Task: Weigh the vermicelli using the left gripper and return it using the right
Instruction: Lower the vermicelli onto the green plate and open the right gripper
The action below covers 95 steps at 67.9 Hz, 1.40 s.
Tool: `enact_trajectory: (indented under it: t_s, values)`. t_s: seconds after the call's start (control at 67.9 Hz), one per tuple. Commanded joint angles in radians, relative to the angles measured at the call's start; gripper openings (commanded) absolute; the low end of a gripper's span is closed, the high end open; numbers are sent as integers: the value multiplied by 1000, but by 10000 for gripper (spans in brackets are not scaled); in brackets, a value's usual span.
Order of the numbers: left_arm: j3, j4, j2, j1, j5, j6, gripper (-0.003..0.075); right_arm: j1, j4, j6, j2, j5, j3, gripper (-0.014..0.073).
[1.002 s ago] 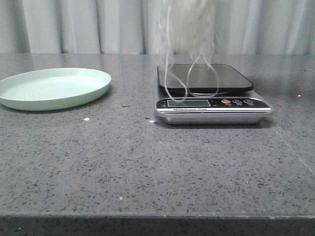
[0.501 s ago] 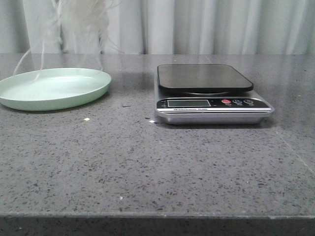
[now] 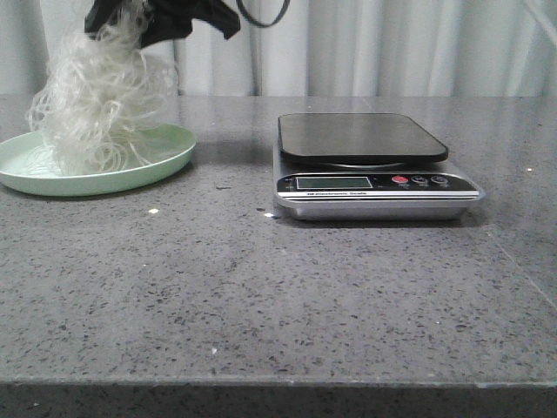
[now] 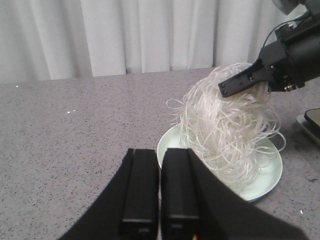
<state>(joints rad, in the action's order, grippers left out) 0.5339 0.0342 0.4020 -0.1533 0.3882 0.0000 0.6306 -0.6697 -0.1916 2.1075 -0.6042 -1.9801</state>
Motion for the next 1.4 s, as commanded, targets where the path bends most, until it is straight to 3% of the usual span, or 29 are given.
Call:
enact_trajectory:
  t_s: [0.0,0.427,0.516,0.53,0.619,0.736,1.075,1.384]
  values:
    - [29,-6,5,3,-80,-7,136,1,-36,-11,-50,70,-42,151]
    - [29,-6,5,3,-80,-7,136,3,-35,-11,-20,21,-42,164]
    - [29,-6,5,3,-80,-7,136,3,-35,-11,-21,2,-42,242]
    - [29,-6,5,3,-80,-7,136,3,-35,-11,-21,-4,-42,293]
    - [29,-6,5,3,-80,-7,136,3,-38,-11,-25,-31,-44,407]
    - [29,-6,5,3,-80,-7,136,3,-38,-11,-34,-68,-54,495]
    - [29,-41,5,3,-80,-7,136,0,-19,-11,-105,-121,-54,498]
    - [29,-44,5,3,-80,-7,136,-28,167,-11,-233,-158,-53,496]
